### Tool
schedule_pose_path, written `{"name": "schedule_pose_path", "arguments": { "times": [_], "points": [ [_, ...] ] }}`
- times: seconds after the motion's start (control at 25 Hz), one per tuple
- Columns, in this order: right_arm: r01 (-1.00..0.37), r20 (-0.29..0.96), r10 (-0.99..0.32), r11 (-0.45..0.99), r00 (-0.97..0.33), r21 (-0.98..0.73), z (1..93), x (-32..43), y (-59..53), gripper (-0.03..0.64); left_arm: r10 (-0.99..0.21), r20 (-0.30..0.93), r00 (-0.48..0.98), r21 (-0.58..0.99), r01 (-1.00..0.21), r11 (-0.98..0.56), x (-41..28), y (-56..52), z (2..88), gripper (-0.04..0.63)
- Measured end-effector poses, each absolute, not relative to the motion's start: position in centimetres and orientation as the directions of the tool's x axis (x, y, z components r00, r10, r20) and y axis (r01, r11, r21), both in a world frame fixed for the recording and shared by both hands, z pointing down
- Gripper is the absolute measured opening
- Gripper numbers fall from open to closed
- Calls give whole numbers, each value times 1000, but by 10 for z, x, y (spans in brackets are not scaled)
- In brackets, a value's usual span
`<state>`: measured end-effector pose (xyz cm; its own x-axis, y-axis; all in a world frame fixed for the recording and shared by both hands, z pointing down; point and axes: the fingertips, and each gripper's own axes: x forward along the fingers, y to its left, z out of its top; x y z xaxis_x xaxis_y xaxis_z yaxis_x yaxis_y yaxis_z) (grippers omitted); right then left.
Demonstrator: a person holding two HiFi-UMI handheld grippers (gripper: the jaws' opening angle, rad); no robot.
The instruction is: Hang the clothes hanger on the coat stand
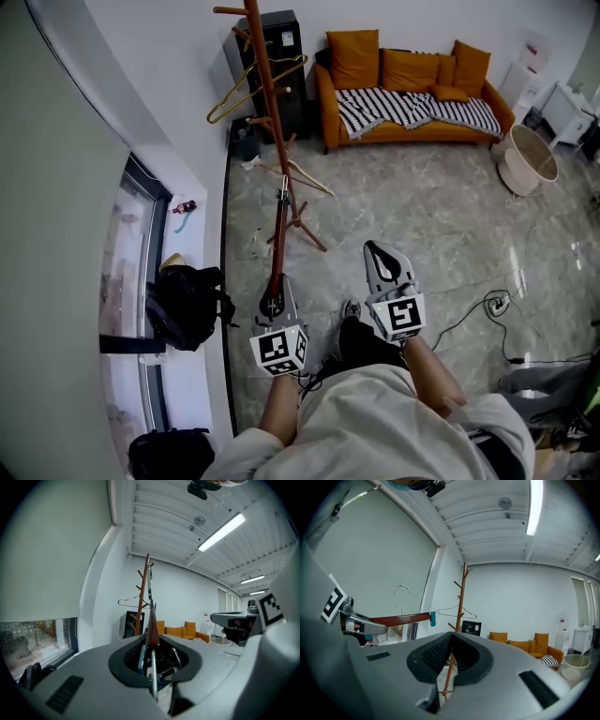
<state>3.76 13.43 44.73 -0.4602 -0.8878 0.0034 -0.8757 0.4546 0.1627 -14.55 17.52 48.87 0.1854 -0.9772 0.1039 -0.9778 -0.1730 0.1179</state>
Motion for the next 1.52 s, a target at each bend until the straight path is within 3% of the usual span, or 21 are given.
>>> {"name": "schedule_pose_path", "arguments": {
  "times": [0.8, 1.52],
  "points": [
    [-847, 0, -853, 518, -522, 117, 443, 36, -59, 5, -937, 127, 325, 65, -946, -319, -136, -11, 474, 63],
    [-826, 87, -825, 563, -558, 35, 478, 54, -159, 5, -907, 186, 377, 92, -926, -366, -119, -130, 477, 63]
  ]
}}
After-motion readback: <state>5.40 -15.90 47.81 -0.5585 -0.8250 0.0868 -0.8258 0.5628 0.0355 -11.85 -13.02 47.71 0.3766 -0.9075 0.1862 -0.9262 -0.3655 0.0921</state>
